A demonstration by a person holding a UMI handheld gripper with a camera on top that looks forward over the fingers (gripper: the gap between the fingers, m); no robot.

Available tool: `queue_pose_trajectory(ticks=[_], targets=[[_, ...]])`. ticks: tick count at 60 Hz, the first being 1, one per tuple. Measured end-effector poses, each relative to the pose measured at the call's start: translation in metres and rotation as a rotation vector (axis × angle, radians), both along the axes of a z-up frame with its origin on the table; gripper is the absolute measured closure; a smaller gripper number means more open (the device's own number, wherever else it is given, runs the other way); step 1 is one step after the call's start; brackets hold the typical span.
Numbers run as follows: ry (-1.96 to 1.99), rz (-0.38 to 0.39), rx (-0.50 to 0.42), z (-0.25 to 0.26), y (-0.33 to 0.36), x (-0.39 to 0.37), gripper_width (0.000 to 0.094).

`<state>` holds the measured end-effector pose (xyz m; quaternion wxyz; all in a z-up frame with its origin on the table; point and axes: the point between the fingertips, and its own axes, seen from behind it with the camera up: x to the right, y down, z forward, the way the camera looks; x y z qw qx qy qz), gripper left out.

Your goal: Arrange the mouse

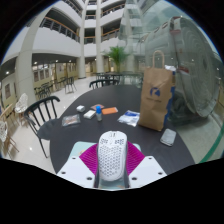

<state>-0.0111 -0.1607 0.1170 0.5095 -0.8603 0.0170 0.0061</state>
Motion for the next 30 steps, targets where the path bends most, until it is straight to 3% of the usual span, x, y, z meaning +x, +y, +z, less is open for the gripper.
queue_pose_trajectory(ticks=[6, 10, 17, 26, 30], targets=[[0.015, 0.041, -0.107, -0.048, -0.014, -0.040, 0.0609], [0.002, 0.026, -0.163, -0.072, -0.021, -0.037, 0.0608], [-0.021, -0.002, -0.186, -0.082, -0.023, -0.017, 0.0564], [0.011, 0.021, -0.202, -0.082, -0.042, -0.002, 0.0335], [-0.034, 0.013, -0.200, -0.077, -0.053, 0.014, 0.0063]])
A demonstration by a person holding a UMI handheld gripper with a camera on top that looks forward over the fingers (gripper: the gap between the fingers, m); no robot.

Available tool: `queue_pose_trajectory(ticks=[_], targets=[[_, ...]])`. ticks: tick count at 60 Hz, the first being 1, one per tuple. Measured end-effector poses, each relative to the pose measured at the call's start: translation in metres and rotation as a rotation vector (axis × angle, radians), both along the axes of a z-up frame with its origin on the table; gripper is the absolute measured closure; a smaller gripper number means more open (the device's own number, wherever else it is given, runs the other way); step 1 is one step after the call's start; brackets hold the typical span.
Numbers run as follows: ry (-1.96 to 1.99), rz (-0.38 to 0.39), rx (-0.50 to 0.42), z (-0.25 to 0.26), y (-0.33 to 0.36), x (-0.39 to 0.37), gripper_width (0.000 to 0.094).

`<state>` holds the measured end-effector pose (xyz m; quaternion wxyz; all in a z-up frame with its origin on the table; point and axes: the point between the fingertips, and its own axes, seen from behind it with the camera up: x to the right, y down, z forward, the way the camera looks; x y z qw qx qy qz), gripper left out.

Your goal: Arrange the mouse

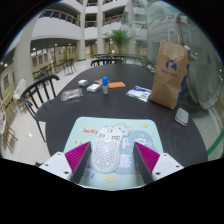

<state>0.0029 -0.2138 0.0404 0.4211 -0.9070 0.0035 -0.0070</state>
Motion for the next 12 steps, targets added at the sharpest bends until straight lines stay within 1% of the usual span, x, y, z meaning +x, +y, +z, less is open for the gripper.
queue_pose_trajectory(ticks=[1, 2, 8, 12], targets=[[-0.017, 0.004, 0.012, 0.008, -0.005, 0.015, 0.0093], [-0.021, 0.010, 0.017, 0.009, -0.015, 0.003, 0.0101], [-0.023, 0.053, 0.010, 0.024, -0.055, 0.011, 0.0080], [-0.020, 0.079, 0.031, 0.034, -0.084, 0.011, 0.0083]])
